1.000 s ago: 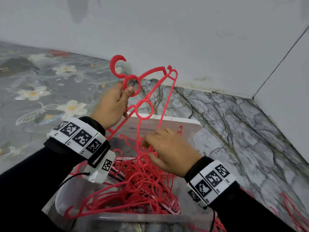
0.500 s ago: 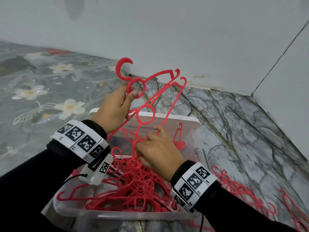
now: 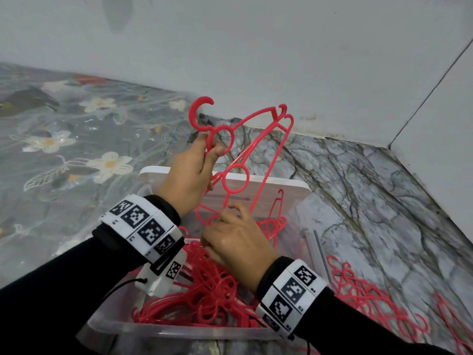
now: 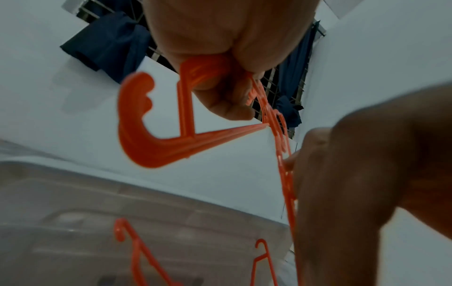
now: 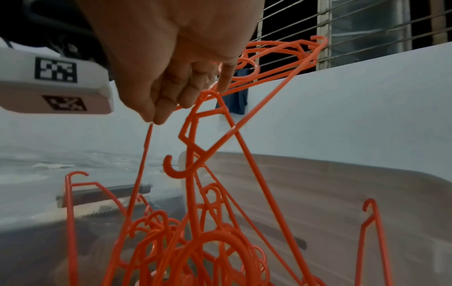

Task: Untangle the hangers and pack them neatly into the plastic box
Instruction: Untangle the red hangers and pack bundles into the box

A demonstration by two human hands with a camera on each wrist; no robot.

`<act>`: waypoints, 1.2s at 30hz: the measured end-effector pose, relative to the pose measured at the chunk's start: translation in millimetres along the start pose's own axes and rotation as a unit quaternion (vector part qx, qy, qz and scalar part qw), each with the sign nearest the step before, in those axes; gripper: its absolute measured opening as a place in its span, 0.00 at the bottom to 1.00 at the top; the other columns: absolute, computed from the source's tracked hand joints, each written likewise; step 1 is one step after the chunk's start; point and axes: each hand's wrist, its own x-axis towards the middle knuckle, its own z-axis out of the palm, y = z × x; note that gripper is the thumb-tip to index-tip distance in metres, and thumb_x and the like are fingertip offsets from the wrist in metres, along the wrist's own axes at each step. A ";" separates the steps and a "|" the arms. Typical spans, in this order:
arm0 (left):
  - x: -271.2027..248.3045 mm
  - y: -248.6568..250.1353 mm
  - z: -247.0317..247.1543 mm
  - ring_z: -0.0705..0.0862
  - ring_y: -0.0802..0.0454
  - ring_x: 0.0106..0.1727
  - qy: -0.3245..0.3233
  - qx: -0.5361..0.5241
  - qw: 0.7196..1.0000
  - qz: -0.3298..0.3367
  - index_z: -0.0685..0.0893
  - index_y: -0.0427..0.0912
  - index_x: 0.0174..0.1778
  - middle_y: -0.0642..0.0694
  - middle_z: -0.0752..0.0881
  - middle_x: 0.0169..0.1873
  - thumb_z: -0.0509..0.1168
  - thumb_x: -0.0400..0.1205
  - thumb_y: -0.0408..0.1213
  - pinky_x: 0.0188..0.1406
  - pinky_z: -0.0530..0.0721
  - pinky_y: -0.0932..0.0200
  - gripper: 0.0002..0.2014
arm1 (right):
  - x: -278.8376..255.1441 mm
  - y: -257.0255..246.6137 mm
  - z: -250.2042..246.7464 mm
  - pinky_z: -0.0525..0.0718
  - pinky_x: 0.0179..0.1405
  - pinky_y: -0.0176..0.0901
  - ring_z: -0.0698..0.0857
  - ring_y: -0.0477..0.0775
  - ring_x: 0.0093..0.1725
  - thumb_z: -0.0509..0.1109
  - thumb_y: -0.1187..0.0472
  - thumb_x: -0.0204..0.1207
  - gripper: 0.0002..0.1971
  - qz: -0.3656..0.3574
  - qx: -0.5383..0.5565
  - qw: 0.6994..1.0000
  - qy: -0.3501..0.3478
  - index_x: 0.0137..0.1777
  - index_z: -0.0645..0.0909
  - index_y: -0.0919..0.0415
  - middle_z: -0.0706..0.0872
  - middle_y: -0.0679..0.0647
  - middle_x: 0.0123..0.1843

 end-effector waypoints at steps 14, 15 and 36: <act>-6.0 -6.6 -1.6 0.80 0.50 0.33 -0.175 0.105 0.978 0.046 0.70 0.56 0.41 0.51 0.80 0.29 0.55 0.85 0.50 0.35 0.74 0.51 0.08 | -0.6 63.9 -39.6 0.68 0.66 0.52 0.77 0.57 0.62 0.62 0.53 0.79 0.14 0.111 -0.059 0.988 -0.087 0.63 0.77 0.53 0.81 0.50 0.59; -6.5 -5.1 -1.3 0.79 0.54 0.30 -0.183 0.097 0.978 0.039 0.69 0.56 0.39 0.52 0.79 0.27 0.56 0.85 0.50 0.33 0.74 0.53 0.09 | -2.0 67.5 -38.4 0.64 0.71 0.51 0.76 0.55 0.65 0.59 0.51 0.82 0.14 0.105 -0.057 0.987 -0.111 0.64 0.75 0.51 0.80 0.48 0.60; -8.0 0.1 -0.8 0.79 0.55 0.35 -0.276 0.085 0.957 0.026 0.78 0.47 0.44 0.50 0.82 0.33 0.59 0.80 0.57 0.38 0.76 0.54 0.16 | -7.5 101.0 -30.9 0.69 0.52 0.30 0.80 0.51 0.55 0.74 0.65 0.73 0.06 0.207 0.192 0.954 0.098 0.49 0.84 0.60 0.81 0.54 0.52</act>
